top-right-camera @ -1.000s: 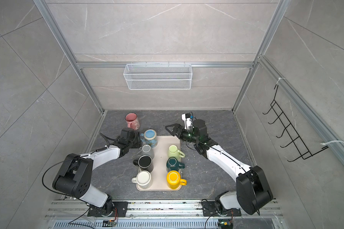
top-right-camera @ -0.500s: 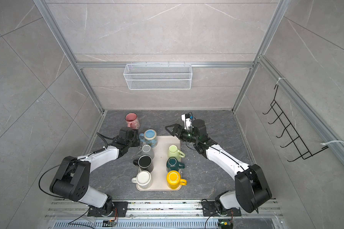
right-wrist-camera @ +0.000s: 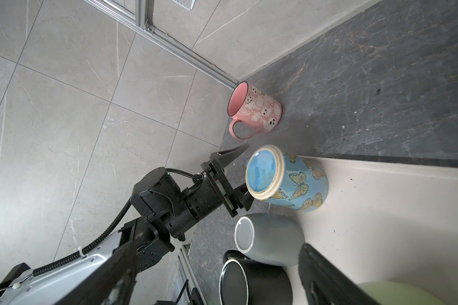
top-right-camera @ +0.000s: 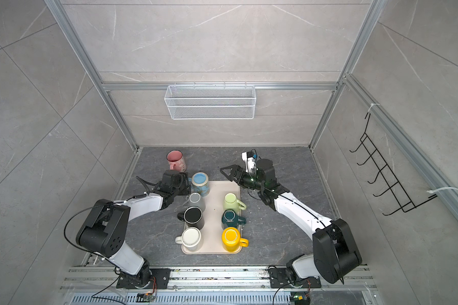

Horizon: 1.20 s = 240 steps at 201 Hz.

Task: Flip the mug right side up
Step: 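Move the left gripper to the upside-down blue butterfly mug and grasp its handle, then lift and rotate the blue mug upright with the left gripper while the right gripper approaches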

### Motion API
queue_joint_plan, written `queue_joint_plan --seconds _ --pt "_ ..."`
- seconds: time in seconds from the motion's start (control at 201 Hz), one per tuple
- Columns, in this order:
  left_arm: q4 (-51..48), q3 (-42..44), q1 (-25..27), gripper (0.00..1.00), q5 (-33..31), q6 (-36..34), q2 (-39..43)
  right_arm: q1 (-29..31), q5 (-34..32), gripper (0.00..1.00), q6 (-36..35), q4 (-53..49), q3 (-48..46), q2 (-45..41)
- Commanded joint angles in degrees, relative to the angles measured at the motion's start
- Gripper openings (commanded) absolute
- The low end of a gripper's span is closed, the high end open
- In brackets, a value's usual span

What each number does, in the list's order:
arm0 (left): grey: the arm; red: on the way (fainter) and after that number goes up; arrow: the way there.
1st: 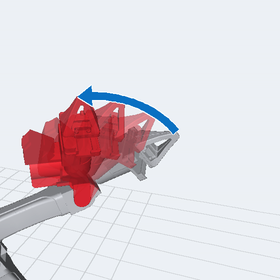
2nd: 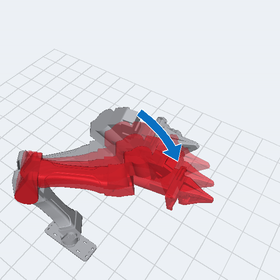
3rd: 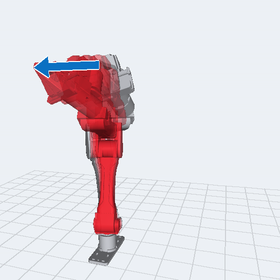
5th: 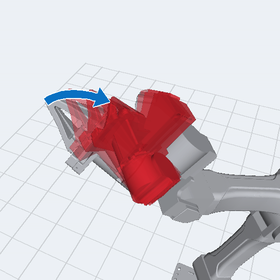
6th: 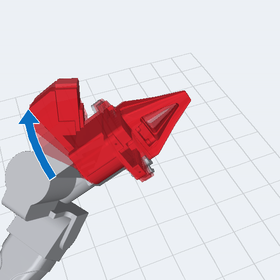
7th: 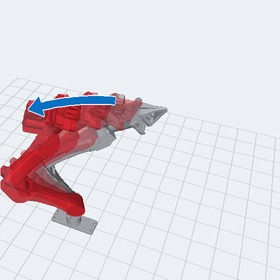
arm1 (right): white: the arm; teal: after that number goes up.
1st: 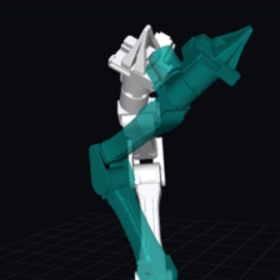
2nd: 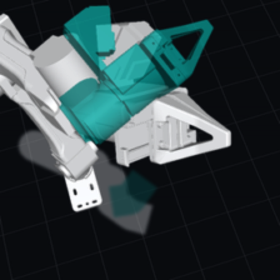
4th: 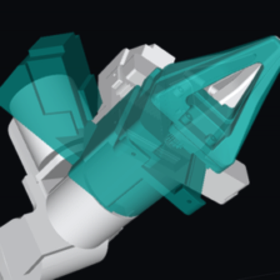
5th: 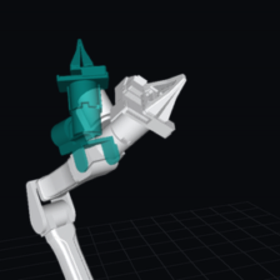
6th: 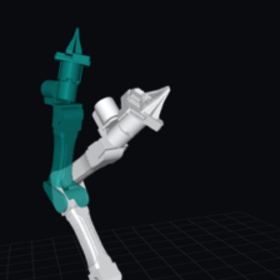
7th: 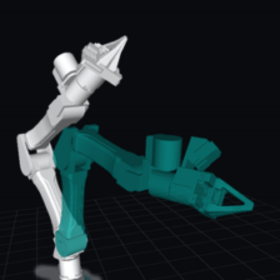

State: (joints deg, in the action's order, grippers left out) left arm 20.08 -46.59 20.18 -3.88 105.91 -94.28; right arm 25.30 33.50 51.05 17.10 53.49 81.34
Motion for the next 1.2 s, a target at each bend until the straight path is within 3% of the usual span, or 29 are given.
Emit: queue_joint_plan --seconds 0.0,0.408,0.622,0.782,1.19 --pt "3.13 -1.56 -0.62 0.72 0.72 0.9 -0.97 -0.43 0.83 0.96 0.37 1.65 -0.32 0.73" --pt "5.82 -3.45 -1.64 0.67 2.46 0.66 -4.39 -0.59 1.05 0.96 0.46 1.78 0.56 2.48" --pt "9.18 -3.49 -1.67 0.57 3.88 1.26 -6.09 -0.72 1.18 0.96 0.54 1.79 0.92 3.41" --pt "10.45 -3.13 -1.94 0.46 3.88 1.62 -6.91 -0.78 1.3 0.96 0.8 1.82 1.17 4.24" --pt "15.15 -4.03 -2.58 0.0 4.9 1.06 -8.47 -1.0 1.48 0.96 1.27 2.13 1.61 5.43"
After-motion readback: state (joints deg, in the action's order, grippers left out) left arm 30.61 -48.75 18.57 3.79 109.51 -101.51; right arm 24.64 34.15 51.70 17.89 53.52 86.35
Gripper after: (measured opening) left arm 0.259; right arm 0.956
